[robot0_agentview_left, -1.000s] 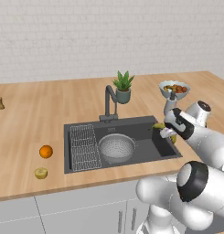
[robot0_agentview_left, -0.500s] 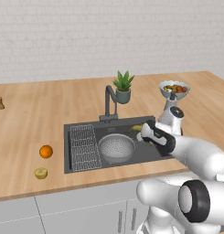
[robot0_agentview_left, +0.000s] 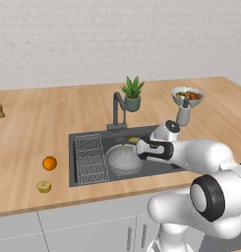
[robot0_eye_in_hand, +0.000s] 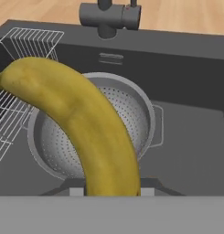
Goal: Put the colander in the sink, put the kiwi, banana, orange in the colander, and turn on the sink faucet and pour water over the colander.
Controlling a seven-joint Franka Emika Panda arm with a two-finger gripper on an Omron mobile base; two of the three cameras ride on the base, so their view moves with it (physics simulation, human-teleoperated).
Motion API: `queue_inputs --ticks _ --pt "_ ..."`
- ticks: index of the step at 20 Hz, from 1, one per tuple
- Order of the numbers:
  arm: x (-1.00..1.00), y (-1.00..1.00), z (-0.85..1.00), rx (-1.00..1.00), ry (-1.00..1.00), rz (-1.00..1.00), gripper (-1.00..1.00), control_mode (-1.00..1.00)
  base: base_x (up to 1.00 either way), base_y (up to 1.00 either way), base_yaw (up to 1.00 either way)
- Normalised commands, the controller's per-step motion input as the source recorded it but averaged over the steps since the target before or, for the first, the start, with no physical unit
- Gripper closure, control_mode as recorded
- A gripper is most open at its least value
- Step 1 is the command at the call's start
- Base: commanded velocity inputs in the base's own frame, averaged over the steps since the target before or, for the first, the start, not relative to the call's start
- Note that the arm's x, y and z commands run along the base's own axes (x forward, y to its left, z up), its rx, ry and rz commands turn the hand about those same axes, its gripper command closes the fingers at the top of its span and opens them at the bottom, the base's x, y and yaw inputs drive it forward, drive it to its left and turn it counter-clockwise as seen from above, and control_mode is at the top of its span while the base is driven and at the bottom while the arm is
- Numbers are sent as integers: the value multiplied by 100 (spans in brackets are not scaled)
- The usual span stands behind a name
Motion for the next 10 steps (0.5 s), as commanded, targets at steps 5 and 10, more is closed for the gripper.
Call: queue_inputs --ticks 5,10 --pt "8 38 -18 1 0 0 100 -100 0 0 0" --pt "9 21 -25 0 0 0 100 -100 0 0 0"
